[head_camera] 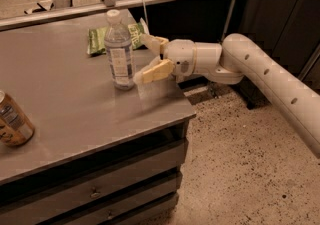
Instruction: Place blue plastic bottle upright
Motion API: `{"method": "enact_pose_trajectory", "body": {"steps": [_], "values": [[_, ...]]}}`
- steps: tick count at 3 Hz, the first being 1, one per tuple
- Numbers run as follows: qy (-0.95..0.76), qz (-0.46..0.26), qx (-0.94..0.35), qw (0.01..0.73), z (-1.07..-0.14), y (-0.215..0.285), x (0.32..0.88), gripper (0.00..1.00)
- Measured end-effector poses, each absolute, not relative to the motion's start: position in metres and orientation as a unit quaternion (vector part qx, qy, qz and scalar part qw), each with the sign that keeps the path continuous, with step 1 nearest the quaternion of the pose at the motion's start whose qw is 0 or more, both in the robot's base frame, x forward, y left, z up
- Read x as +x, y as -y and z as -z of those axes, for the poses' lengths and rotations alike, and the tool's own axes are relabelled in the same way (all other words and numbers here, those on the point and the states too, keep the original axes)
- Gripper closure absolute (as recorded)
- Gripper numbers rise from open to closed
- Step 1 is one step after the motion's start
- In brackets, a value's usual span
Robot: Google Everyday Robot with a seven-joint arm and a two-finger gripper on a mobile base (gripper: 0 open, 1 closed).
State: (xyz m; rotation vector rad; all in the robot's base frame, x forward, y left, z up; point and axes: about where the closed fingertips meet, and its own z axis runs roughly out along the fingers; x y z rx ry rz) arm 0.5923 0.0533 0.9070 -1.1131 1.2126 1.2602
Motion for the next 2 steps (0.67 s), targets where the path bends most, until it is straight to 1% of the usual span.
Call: {"method": "enact_pose_trajectory", "body": {"steps": [1, 2], "values": [[-0.511, -0.480, -0.492, 0.516, -0.9048, -0.0089, 0.5977, 0.00], [-0.510, -0.478, -0.496, 0.515, -0.9053, -0.0065, 0.5976, 0.00]]}}
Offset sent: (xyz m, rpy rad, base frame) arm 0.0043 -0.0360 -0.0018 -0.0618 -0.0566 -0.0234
